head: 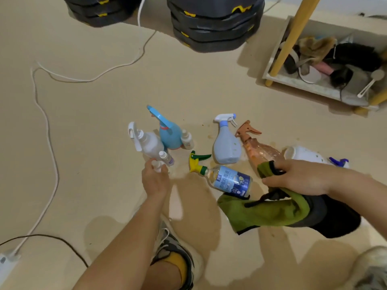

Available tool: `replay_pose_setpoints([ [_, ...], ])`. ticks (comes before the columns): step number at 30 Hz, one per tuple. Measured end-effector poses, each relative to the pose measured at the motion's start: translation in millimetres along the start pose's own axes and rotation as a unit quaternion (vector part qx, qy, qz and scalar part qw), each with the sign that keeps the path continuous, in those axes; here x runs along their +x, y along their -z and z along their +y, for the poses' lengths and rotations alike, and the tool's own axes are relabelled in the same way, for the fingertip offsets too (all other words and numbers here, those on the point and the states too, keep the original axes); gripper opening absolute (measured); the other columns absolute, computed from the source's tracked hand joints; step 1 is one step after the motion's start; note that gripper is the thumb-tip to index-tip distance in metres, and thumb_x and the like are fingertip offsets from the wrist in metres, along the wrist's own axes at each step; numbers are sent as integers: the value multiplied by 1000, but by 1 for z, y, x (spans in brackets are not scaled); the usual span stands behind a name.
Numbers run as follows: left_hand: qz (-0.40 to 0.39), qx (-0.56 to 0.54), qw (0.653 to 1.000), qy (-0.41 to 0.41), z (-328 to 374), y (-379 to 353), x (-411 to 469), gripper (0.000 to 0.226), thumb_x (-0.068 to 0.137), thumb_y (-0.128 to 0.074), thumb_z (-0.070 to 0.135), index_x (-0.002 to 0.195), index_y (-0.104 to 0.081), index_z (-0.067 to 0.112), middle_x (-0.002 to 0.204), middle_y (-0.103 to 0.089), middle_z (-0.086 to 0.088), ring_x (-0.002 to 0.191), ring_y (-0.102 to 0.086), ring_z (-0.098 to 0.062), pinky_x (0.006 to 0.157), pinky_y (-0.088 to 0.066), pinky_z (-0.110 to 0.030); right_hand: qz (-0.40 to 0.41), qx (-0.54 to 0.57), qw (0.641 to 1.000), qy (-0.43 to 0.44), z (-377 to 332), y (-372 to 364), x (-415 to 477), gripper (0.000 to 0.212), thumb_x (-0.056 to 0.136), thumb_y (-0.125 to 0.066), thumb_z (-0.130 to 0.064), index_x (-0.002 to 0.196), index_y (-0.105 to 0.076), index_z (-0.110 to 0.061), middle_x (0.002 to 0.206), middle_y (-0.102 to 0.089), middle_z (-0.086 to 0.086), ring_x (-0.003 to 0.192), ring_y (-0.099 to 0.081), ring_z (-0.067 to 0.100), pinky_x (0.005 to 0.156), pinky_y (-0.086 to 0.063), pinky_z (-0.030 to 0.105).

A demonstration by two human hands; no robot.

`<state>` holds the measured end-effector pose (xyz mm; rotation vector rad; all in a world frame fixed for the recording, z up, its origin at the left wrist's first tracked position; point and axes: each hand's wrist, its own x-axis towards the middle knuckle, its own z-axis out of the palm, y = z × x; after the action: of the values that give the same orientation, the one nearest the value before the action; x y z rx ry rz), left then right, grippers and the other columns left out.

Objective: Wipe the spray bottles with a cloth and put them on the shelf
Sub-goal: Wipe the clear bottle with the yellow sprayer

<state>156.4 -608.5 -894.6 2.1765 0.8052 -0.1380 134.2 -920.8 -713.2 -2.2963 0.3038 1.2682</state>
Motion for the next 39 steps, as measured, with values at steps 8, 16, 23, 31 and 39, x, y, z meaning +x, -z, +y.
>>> replay_pose_setpoints([
  [8, 116, -103, 980, 121, 13, -2, -39, 32, 85, -64, 9, 112, -46, 9, 115, -48, -10, 90, -53, -28, 76, -41, -33, 50, -35, 996, -65, 20, 34, -19, 42, 93, -59, -48, 119, -62, -16, 115, -61, 6, 103, -58, 23, 84, -39, 29],
  [16, -208, -4, 971, 117, 23, -75, -90, 46, 87, -66, 45, 119, -60, 13, 111, -65, -6, 102, -63, -26, 93, -52, -40, 266, 114, 957, -7, 60, -16, -12, 16, 95, -51, -19, 82, -50, -8, 75, -57, 9, 70, -52, 26, 60, -38, 33],
  [23, -201, -79, 961, 170, 49, -126, -80, 31, 89, -66, 45, 99, -62, 15, 110, -67, -11, 95, -66, -25, 91, -55, -40, 291, 153, 944, 14, 83, -61, -13, 22, 87, -39, -20, 86, -57, -33, 88, -59, -13, 114, -52, 31, 94, -41, 53],
  [31, -156, -138, 951, 228, 54, -115, -96, 55, 72, -87, 29, 112, -62, 1, 106, -70, -11, 93, -69, -28, 86, -58, -40, 319, 385, 865, 32, 103, -49, -12, 24, 90, -43, 2, 67, -49, 0, 54, -44, -3, 57, -42, 14, 55, -36, 27],
  [39, -237, -237, 942, 3, 135, -36, -151, 47, 73, -81, -4, 113, -62, 9, 102, -73, -6, 72, -72, -6, 57, -54, -18, 189, 406, 880, 155, 67, -12, -58, 37, 73, -47, -22, 101, -55, 2, 85, -56, 25, 78, -56, 40, 91, -46, 67],
])
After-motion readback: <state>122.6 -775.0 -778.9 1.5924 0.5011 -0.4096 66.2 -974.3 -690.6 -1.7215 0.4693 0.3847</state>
